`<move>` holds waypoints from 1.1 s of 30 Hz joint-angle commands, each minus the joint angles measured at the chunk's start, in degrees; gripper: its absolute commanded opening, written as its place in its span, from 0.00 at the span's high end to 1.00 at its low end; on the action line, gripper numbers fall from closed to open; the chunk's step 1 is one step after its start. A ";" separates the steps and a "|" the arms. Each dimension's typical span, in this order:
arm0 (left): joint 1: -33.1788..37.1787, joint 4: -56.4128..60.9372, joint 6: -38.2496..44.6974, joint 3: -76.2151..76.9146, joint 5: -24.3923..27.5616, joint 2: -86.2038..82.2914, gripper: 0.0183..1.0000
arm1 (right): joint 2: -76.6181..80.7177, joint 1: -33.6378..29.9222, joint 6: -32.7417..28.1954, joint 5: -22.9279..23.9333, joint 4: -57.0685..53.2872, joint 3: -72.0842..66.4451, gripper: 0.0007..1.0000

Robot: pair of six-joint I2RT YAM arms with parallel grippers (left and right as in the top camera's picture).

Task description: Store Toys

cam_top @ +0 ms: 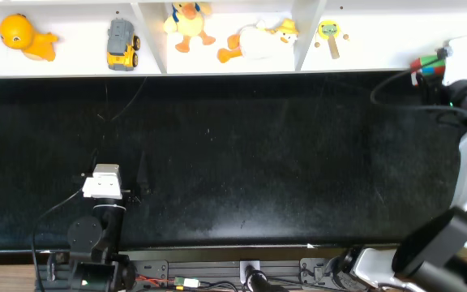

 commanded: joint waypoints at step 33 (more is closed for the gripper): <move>0.26 0.02 0.24 -0.17 -0.50 -0.59 0.00 | 17.27 5.88 9.18 3.28 2.43 17.44 0.01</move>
